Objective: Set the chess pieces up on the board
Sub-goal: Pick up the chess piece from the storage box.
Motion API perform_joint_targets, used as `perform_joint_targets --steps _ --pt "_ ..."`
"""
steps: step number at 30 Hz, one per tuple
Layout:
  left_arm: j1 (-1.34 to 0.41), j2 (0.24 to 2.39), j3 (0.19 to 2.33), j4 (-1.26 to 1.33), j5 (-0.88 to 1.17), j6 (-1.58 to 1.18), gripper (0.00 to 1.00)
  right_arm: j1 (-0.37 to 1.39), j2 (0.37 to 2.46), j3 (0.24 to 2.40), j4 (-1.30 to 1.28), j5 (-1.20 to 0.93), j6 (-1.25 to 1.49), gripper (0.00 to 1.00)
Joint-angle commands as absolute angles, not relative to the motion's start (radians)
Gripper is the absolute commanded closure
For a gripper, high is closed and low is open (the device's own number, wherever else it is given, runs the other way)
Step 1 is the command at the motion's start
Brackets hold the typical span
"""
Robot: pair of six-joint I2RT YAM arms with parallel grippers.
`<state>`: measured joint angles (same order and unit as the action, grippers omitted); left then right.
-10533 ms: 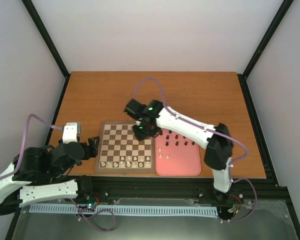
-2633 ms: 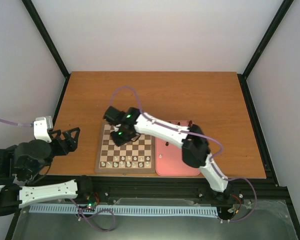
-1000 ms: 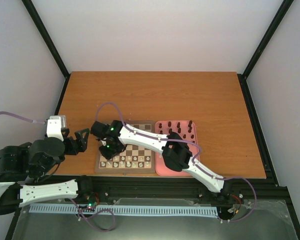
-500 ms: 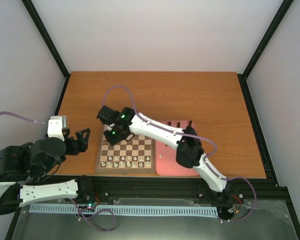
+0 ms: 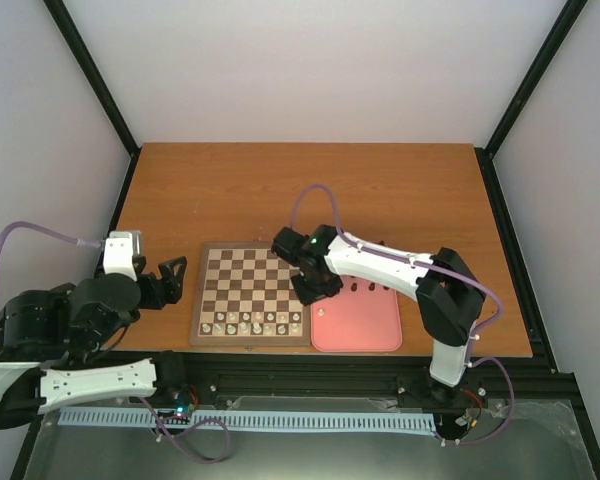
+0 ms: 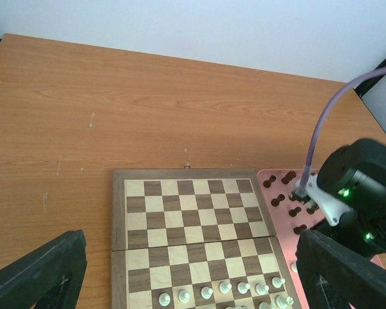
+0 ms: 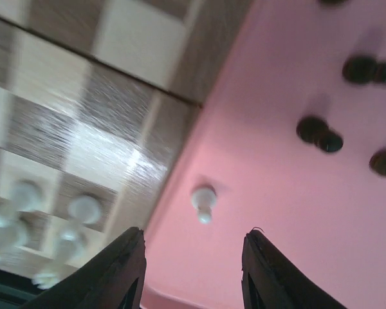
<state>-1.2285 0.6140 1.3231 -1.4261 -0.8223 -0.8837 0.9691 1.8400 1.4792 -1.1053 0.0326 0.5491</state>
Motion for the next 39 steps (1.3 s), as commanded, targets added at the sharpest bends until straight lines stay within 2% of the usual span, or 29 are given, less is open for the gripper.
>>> perform_joint_targets --steps 1,9,23,28,39 --pt "-1.223 0.638 1.308 -1.379 -0.815 -0.847 0.0 0.968 1.792 1.356 -1.06 0.018 0.595 0.6" --pt "-1.223 0.654 1.282 -1.351 -0.797 -0.848 0.0 0.958 1.787 1.249 -0.997 -0.012 0.587 0.6" --pt "-1.223 0.644 1.276 -1.375 -0.802 -0.877 0.0 0.944 1.862 1.261 -0.965 -0.025 0.537 0.64" --pt "-1.223 0.639 1.274 -1.379 -0.807 -0.877 0.0 0.933 1.877 1.275 -0.96 -0.023 0.524 0.7" --pt "-1.223 0.64 1.267 -1.369 -0.811 -0.871 0.0 0.93 1.898 1.285 -0.964 -0.03 0.507 0.92"
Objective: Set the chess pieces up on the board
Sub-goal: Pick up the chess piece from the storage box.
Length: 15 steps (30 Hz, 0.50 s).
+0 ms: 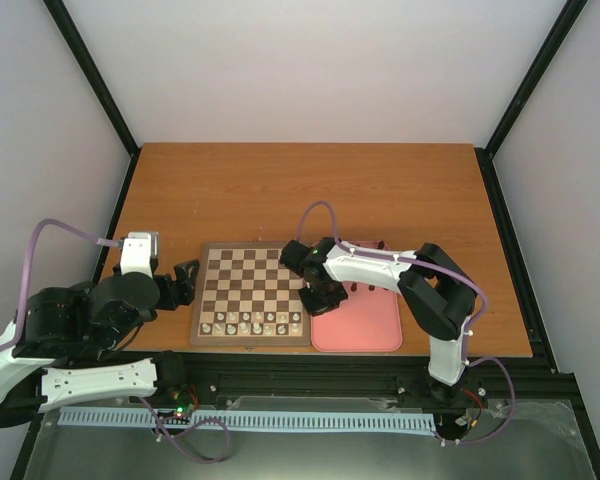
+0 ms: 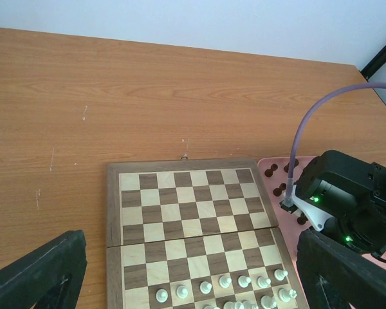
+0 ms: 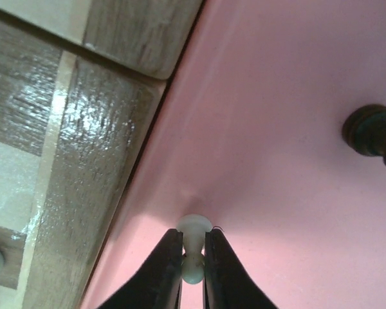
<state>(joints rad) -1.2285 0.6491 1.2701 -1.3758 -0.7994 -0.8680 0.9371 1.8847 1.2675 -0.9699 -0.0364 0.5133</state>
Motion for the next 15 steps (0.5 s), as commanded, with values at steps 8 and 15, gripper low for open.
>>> perform_joint_targets --steps 8,15 --pt "-1.223 0.641 1.264 -1.367 -0.801 -0.871 0.0 0.93 1.866 1.346 -1.037 -0.001 0.503 0.97" --pt "-1.223 0.646 1.283 -1.37 -0.808 -0.86 0.0 0.946 1.865 1.576 -1.128 -0.014 0.514 0.97"
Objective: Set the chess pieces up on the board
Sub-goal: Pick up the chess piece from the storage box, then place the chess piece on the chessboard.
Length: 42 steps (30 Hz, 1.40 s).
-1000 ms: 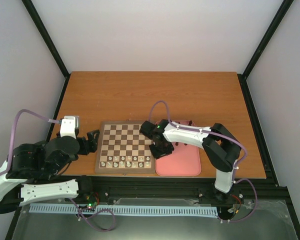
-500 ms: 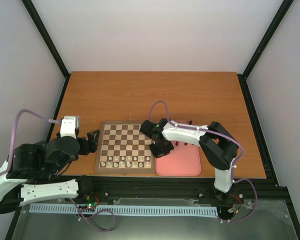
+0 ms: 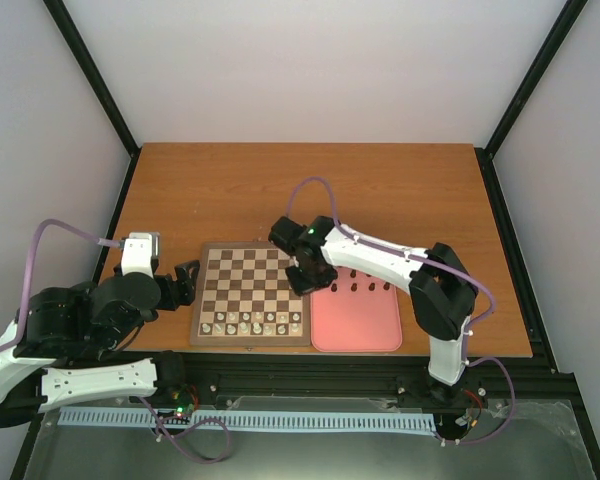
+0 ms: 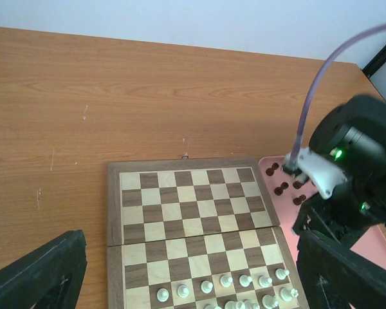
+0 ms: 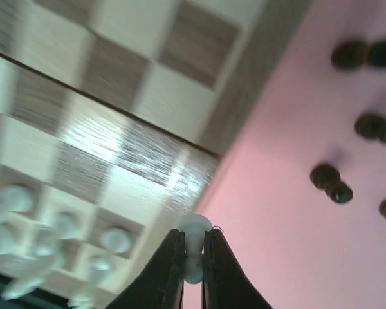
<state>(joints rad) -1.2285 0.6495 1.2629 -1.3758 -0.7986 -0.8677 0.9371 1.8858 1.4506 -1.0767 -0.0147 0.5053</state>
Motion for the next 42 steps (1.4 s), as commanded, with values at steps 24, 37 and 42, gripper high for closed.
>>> perform_joint_targets --steps 24,37,42 --pt "-1.223 0.623 1.385 -1.415 -0.852 -0.826 0.0 1.172 2.474 2.422 -1.109 -0.304 0.48 0.97" --pt "-1.223 0.616 1.387 -1.417 -0.845 -0.822 0.0 1.18 2.534 2.444 -1.091 -0.337 0.479 0.97" --pt "-1.223 0.605 1.387 -1.436 -0.844 -0.84 0.0 1.18 2.542 2.456 -1.092 -0.334 0.477 0.97"
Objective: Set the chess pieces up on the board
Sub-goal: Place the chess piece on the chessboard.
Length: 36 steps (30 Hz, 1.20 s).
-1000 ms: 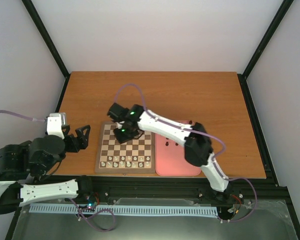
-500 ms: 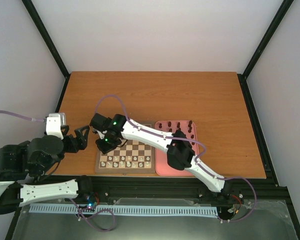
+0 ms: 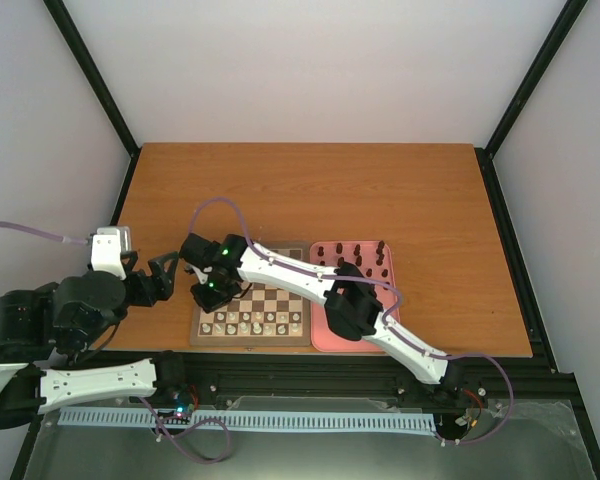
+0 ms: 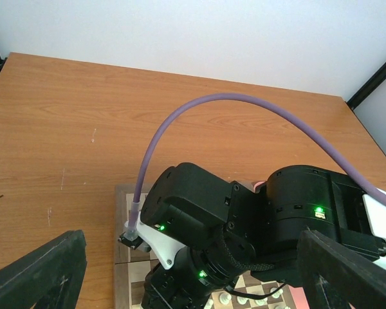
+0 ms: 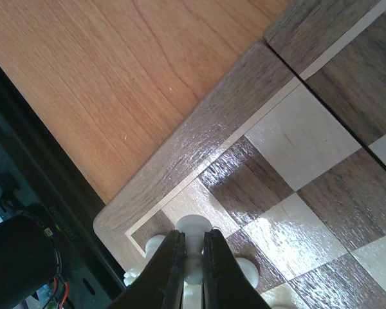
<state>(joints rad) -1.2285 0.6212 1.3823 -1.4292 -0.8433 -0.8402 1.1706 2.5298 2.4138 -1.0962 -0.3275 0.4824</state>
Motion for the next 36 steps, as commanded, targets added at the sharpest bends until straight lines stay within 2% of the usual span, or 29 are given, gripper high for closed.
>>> perform_joint_targets --steps 1,23,31,36 --pt "-1.223 0.602 1.386 -1.439 -0.843 -0.845 0.0 1.179 2.545 2.456 -1.093 -0.336 0.477 0.97" --pt "-1.223 0.597 1.381 -1.441 -0.846 -0.85 0.0 1.182 2.576 2.474 -1.136 -0.341 0.466 0.93" --pt "-1.223 0.591 1.378 -1.444 -0.85 -0.852 0.0 1.181 2.583 2.487 -1.139 -0.351 0.458 0.85" --pt "-1.223 0.59 1.373 -1.441 -0.851 -0.854 0.0 1.181 2.585 2.492 -1.146 -0.352 0.451 0.84"
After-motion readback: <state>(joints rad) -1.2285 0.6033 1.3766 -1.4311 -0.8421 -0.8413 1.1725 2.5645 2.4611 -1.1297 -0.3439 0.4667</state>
